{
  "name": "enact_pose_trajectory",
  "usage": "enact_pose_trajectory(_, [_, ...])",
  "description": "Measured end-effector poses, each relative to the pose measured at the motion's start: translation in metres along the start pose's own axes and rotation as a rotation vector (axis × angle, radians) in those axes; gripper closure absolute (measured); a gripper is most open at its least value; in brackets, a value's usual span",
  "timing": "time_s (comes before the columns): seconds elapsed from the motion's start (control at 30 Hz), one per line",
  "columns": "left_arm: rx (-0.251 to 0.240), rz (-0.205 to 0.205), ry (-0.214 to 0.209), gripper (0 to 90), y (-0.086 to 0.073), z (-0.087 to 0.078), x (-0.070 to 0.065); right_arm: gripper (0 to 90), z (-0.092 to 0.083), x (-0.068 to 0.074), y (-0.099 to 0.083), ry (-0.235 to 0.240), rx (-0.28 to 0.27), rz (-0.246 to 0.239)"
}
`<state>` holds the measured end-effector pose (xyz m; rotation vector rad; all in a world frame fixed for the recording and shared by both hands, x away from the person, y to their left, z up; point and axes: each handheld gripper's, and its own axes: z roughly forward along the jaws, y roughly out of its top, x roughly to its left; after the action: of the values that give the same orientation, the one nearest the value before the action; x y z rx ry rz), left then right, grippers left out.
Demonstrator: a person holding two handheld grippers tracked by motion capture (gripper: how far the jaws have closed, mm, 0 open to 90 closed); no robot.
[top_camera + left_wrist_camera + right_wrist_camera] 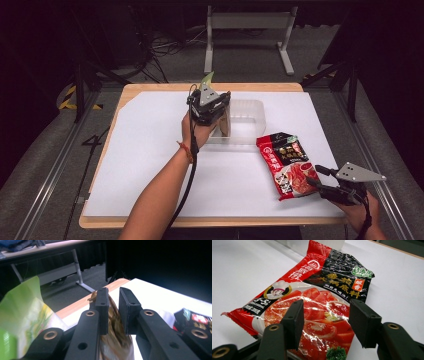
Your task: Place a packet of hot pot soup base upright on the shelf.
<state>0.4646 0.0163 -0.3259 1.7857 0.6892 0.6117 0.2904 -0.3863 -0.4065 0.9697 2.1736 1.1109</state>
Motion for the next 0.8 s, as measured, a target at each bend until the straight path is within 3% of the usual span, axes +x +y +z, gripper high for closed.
enact_pose_trajectory(0.2, [-0.014, 0.040, -0.043, 75.0, -0.005, -0.020, -0.001, 50.8, 0.000, -0.002, -0.002, 0.005, 0.003, 0.001])
enact_pose_trajectory(0.27, [-0.025, 0.040, -0.077, 74.5, -0.008, -0.034, -0.001, 55.6, -0.002, -0.003, -0.002, -0.005, -0.001, 0.004])
enact_pose_trajectory(0.37, [-0.022, 0.047, -0.095, 72.0, -0.014, -0.048, -0.001, 61.4, -0.003, -0.004, -0.001, -0.030, 0.002, 0.016])
enact_pose_trajectory(0.47, [-0.023, 0.060, -0.087, 69.8, -0.021, -0.059, -0.002, 66.4, -0.004, -0.007, -0.001, -0.038, -0.001, 0.031])
enact_pose_trajectory(0.53, [-0.018, 0.068, -0.089, 66.1, -0.031, -0.075, -0.003, 70.4, -0.004, -0.010, -0.002, -0.068, 0.007, 0.035])
enact_pose_trajectory(0.6, [-0.020, 0.073, -0.091, 66.2, -0.034, -0.078, -0.002, 74.1, -0.005, -0.013, -0.003, -0.083, 0.008, 0.039])
enact_pose_trajectory(0.67, [-0.005, 0.086, -0.095, 58.7, -0.049, -0.094, -0.002, 76.7, -0.007, -0.015, -0.004, -0.112, -0.001, 0.039])
enact_pose_trajectory(0.73, [0.004, 0.087, -0.109, 50.3, -0.054, -0.098, -0.003, 78.1, -0.008, -0.016, -0.004, -0.130, -0.004, 0.037])
enact_pose_trajectory(0.8, [0.051, 0.107, -0.112, 41.4, -0.070, -0.107, -0.003, 80.6, -0.010, -0.018, -0.005, -0.168, 0.002, 0.041])
